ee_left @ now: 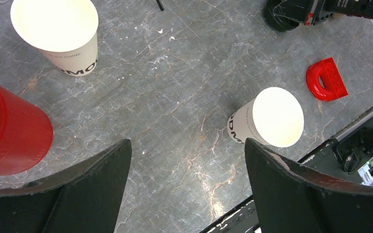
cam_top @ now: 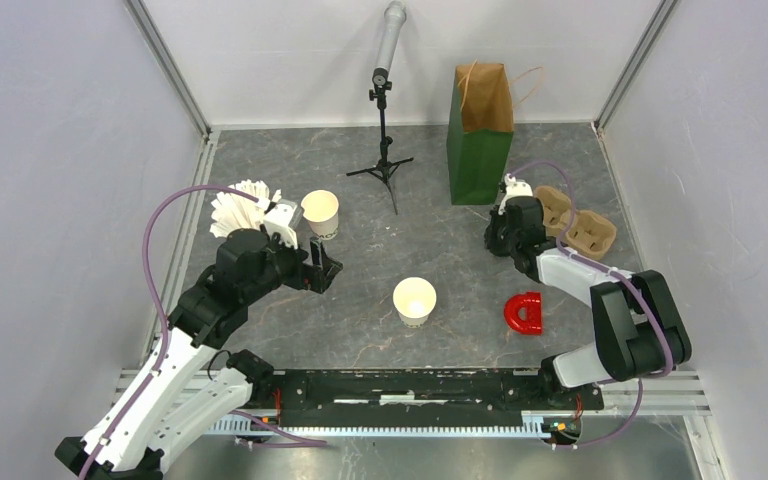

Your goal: Pack the takeout coffee

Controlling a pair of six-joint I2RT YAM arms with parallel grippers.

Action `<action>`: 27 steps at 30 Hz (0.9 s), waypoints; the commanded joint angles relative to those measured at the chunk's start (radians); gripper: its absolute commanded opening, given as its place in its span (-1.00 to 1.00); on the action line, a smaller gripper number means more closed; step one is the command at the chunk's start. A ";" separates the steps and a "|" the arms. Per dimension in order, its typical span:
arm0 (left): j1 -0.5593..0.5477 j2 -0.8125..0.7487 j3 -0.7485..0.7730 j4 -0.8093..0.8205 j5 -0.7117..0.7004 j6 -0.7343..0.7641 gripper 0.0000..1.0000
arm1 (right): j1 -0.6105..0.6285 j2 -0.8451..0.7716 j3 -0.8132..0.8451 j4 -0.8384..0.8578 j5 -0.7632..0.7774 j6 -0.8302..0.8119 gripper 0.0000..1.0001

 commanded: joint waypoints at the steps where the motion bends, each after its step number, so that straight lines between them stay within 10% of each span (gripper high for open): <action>1: -0.004 -0.007 -0.002 0.046 0.024 -0.018 0.84 | -0.019 -0.035 0.010 -0.005 -0.048 0.027 -1.00; 27: -0.003 -0.007 -0.004 0.047 0.028 -0.019 0.84 | -0.081 -0.047 -0.009 0.023 -0.207 0.057 -1.00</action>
